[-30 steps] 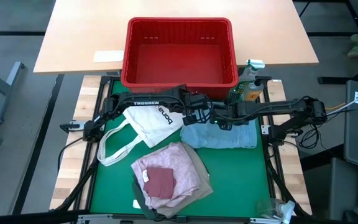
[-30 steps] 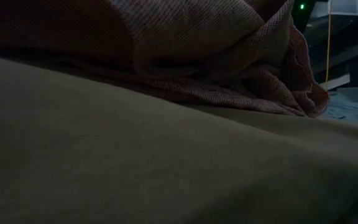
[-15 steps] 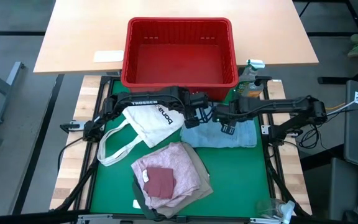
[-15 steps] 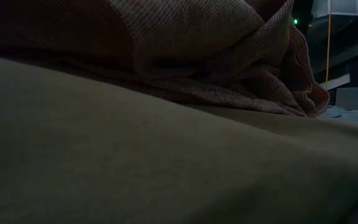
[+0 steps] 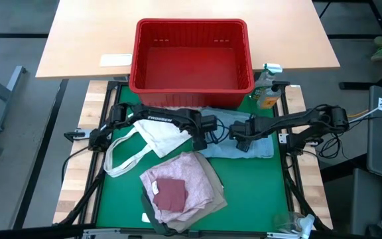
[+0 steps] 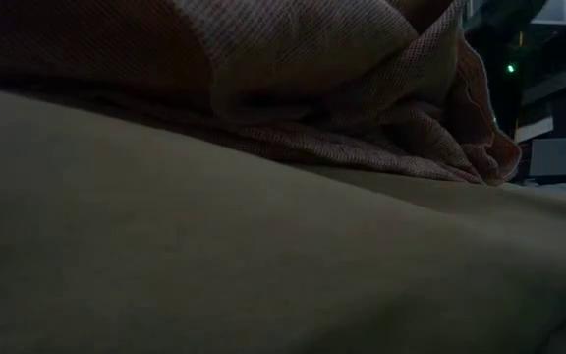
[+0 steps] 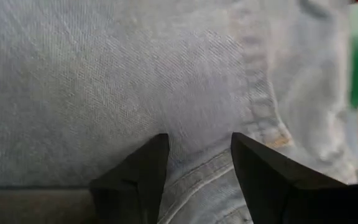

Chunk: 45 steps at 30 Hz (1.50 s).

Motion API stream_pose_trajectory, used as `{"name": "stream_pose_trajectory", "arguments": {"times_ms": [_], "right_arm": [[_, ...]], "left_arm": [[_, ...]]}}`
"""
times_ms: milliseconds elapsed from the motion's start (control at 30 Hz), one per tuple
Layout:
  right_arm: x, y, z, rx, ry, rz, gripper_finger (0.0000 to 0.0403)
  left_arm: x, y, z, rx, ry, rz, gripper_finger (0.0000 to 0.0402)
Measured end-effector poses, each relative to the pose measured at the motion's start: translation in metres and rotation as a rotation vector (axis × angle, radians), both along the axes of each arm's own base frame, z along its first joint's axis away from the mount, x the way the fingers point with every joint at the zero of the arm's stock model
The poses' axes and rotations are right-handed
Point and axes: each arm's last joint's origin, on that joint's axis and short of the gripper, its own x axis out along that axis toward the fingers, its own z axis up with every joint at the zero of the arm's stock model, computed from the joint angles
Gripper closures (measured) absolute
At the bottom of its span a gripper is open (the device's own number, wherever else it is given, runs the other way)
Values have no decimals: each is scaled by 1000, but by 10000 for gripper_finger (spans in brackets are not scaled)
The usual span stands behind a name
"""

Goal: Fold laundry
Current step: Fold the blue jeans

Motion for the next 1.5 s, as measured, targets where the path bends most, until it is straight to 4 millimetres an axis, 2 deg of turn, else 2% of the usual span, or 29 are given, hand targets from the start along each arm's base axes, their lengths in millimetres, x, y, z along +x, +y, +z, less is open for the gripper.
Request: {"name": "stream_pose_trajectory", "arguments": {"times_ms": [133,367,467,600,800,967,1167,1300,1500], "right_arm": [[-5,1,-14,47,-37,-8,221],[-4,4,-13,114,-43,-2,221],[-1,8,-2,132,-31,17,221],[4,17,22,127,-29,74,221],[6,28,55,97,-65,125,221],[-4,32,72,69,-70,150,221],[-29,27,88,-45,-95,115,221],[-48,22,83,-157,-159,-3,221],[-72,21,53,-134,-153,-148,221]], "left_arm": [[-9,-2,-21,-7,39,-3,274],[-13,-17,-21,7,103,-56,286],[-13,-24,-13,31,140,-74,290],[-12,-31,5,74,192,-88,293],[-3,-33,35,96,141,-88,294],[7,-30,56,124,53,-138,294],[22,-18,66,118,-112,-165,294],[33,-8,59,83,-266,-168,294],[34,14,39,151,-327,-99,294]]}}
